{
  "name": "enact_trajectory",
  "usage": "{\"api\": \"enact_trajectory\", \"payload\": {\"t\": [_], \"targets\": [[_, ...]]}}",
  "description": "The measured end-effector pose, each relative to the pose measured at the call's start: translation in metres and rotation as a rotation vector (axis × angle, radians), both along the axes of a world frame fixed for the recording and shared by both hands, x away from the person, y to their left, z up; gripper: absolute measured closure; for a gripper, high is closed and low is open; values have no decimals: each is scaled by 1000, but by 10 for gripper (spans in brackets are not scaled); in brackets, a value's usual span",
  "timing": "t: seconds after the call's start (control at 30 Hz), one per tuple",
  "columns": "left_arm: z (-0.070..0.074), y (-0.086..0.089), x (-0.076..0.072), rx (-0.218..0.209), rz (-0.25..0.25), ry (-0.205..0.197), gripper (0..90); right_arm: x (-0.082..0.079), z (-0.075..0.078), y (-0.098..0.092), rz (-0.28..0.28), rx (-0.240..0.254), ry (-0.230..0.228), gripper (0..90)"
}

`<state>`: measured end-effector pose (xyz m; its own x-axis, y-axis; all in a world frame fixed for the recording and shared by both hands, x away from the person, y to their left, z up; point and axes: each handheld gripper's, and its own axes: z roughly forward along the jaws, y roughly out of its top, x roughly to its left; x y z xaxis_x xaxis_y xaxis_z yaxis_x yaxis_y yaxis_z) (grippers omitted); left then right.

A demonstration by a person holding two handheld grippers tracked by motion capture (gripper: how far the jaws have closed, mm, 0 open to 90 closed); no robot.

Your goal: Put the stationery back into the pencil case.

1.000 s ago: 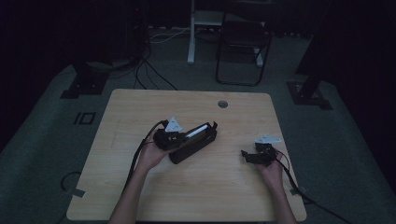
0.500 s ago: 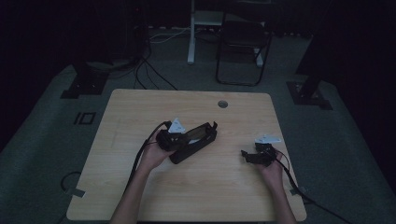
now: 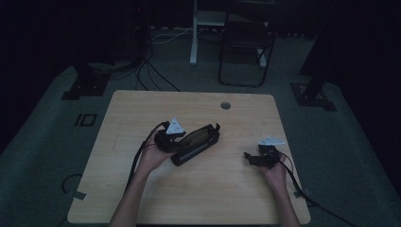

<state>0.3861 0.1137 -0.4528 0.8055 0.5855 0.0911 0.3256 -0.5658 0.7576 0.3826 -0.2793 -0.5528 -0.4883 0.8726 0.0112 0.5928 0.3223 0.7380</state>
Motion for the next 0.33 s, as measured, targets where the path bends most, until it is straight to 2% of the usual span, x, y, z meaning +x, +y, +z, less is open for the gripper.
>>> {"api": "enact_trajectory", "payload": {"t": [0.33], "targets": [[4,10,-3,9,5,-5,547,0,0,0,0,0,0,212]]}}
